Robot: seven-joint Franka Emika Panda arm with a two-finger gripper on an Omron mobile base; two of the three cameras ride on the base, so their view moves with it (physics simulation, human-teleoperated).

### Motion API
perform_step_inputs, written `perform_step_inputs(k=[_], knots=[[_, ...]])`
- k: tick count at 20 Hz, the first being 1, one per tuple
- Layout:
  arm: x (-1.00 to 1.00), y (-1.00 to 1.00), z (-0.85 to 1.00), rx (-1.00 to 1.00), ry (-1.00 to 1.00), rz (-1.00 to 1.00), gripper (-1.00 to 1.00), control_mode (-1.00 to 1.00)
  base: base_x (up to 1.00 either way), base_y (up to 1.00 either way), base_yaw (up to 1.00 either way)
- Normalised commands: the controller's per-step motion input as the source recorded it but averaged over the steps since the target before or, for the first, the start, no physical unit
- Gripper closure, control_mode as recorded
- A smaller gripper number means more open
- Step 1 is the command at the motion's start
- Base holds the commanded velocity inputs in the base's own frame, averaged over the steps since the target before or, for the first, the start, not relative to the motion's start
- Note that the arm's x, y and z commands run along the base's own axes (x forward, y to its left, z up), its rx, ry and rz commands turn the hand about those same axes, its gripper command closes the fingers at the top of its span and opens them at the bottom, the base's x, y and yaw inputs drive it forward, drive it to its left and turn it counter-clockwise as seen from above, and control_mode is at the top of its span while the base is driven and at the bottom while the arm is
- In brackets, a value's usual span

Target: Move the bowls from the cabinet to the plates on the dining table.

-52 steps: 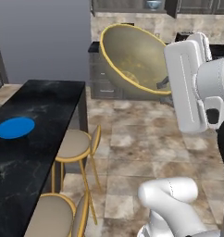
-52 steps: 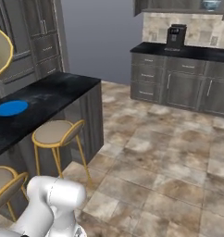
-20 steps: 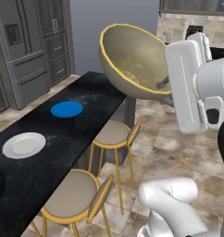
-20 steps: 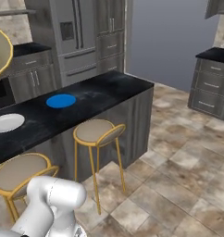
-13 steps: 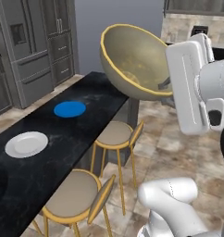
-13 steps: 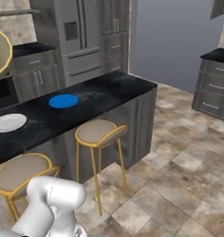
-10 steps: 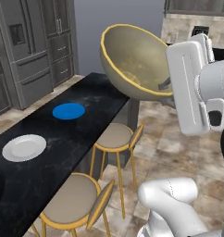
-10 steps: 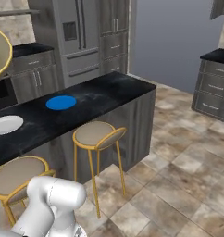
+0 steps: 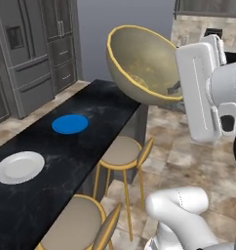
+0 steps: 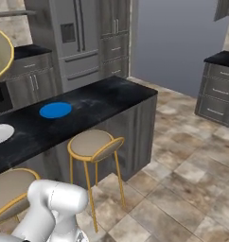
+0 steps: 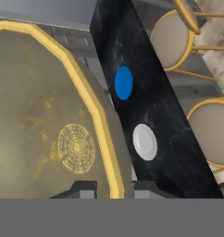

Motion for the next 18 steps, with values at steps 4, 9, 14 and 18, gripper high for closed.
perform_step_inputs(k=[4, 9, 14, 18], knots=[[0.00, 0.00, 0.00, 0.00, 0.00, 0.00, 1.00, 1.00, 0.26, 0.23, 0.04], [0.00, 0.00, 0.00, 0.00, 0.00, 0.00, 1.00, 1.00, 0.08, 0.04, 0.23], [0.00, 0.00, 0.00, 0.00, 0.00, 0.00, 1.00, 1.00, 0.35, 0.00, 0.17], [0.00, 0.00, 0.00, 0.00, 0.00, 0.00, 1.00, 1.00, 0.62, 0.07, 0.01]])
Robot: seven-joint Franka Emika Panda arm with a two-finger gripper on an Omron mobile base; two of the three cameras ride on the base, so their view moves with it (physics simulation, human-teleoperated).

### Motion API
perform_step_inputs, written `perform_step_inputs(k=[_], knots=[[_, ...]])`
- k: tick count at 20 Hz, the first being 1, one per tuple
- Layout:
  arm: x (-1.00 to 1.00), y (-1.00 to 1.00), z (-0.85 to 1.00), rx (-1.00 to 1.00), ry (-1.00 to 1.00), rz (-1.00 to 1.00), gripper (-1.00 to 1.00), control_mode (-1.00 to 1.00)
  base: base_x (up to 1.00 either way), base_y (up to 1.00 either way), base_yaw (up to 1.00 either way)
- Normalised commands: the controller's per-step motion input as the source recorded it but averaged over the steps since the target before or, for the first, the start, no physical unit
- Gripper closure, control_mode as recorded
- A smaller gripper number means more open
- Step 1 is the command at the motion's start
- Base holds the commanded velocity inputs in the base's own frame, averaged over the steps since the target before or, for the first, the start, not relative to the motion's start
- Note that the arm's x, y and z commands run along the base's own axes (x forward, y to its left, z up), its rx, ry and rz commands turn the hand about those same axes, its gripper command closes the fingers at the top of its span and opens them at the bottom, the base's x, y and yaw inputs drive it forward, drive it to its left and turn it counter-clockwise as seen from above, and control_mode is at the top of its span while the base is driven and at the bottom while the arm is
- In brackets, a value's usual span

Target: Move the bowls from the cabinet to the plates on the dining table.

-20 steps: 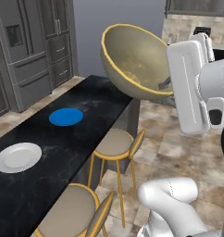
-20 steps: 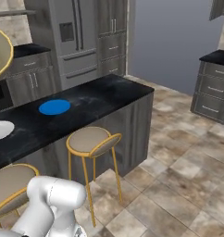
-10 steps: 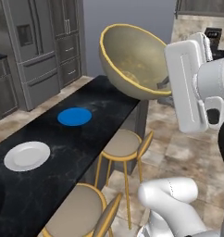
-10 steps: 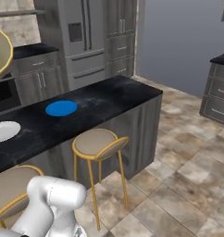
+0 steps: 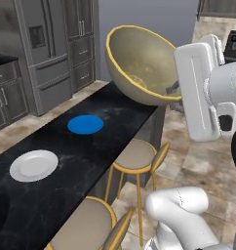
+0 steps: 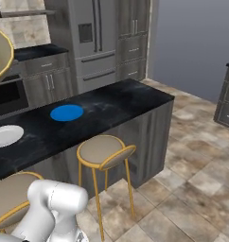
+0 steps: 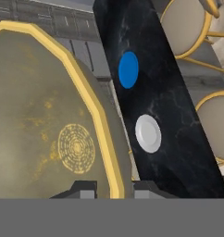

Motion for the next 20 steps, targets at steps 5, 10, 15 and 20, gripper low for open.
perform_step_inputs(k=[5, 10, 15, 20], knots=[[0.00, 0.00, 0.00, 0.00, 0.00, 0.00, 1.00, 1.00, 0.62, 0.10, 0.00], [0.00, 0.00, 0.00, 0.00, 0.00, 0.00, 1.00, 1.00, 0.29, 0.08, 0.12], [0.00, 0.00, 0.00, 0.00, 0.00, 0.00, 1.00, 1.00, 0.00, 0.00, 0.25], [0.00, 0.00, 0.00, 0.00, 0.00, 0.00, 1.00, 1.00, 0.00, 0.00, 0.25]])
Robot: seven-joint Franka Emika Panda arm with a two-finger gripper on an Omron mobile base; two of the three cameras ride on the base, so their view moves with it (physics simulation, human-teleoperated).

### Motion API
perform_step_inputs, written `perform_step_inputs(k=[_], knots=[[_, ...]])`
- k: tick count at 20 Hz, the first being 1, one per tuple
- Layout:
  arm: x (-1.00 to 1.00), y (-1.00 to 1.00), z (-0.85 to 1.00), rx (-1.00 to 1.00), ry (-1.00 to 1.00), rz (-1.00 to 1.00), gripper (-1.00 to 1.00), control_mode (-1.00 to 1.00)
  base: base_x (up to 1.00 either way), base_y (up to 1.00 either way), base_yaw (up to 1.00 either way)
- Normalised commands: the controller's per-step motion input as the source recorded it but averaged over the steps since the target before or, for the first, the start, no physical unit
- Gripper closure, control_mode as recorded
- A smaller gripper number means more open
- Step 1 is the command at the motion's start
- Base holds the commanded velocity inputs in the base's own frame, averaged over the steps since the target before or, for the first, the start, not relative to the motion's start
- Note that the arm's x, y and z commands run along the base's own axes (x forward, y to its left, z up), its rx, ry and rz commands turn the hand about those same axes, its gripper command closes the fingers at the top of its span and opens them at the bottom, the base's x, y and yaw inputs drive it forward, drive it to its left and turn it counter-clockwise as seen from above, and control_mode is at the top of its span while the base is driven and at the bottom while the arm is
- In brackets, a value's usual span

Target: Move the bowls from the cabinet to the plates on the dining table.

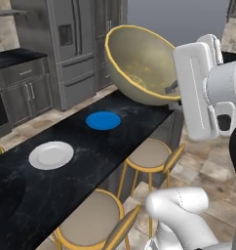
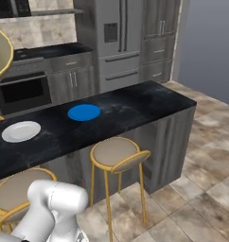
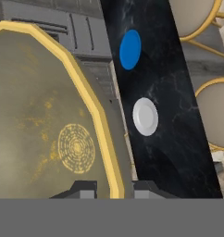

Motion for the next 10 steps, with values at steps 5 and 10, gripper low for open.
perform_step_inputs(k=[5, 10], knots=[[0.00, 0.00, 0.00, 0.00, 0.00, 0.00, 1.00, 1.00, 0.01, 0.00, 0.25], [0.00, 0.00, 0.00, 0.00, 0.00, 0.00, 1.00, 1.00, 0.06, -0.02, 0.23]])
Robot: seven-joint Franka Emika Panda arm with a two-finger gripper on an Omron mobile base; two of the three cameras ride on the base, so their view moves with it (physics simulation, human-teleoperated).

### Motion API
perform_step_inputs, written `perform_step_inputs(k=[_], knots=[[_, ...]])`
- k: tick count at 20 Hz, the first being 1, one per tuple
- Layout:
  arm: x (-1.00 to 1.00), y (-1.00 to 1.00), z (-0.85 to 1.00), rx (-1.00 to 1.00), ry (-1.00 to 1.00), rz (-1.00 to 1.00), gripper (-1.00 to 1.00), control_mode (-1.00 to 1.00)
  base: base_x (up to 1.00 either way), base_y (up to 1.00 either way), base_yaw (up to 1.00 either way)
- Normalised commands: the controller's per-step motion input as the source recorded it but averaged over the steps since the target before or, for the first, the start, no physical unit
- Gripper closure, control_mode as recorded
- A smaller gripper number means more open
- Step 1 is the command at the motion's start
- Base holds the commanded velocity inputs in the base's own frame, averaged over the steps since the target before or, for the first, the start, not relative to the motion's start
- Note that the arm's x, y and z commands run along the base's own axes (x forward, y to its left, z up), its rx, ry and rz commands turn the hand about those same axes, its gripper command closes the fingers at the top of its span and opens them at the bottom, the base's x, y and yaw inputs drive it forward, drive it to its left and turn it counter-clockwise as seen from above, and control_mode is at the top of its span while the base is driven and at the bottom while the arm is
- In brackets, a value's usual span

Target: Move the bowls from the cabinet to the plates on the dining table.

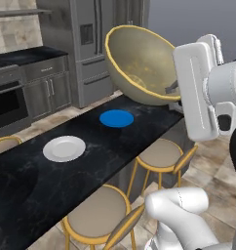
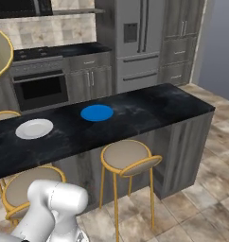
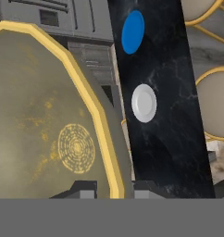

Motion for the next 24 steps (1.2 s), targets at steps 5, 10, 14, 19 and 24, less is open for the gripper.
perform_step_inputs(k=[5, 10, 14, 19, 24], knots=[[0.00, 0.00, 0.00, 0.00, 0.00, 0.00, 1.00, 1.00, 0.20, -0.03, 0.15], [0.00, 0.00, 0.00, 0.00, 0.00, 0.00, 1.00, 1.00, 0.37, -0.01, 0.01], [0.00, 0.00, 0.00, 0.00, 0.00, 0.00, 1.00, 1.00, 0.35, -0.01, -0.07], [0.00, 0.00, 0.00, 0.00, 0.00, 0.00, 1.00, 1.00, 0.35, 0.00, -0.05], [0.00, 0.00, 0.00, 0.00, 0.00, 0.00, 1.00, 1.00, 0.56, -0.01, 0.03]])
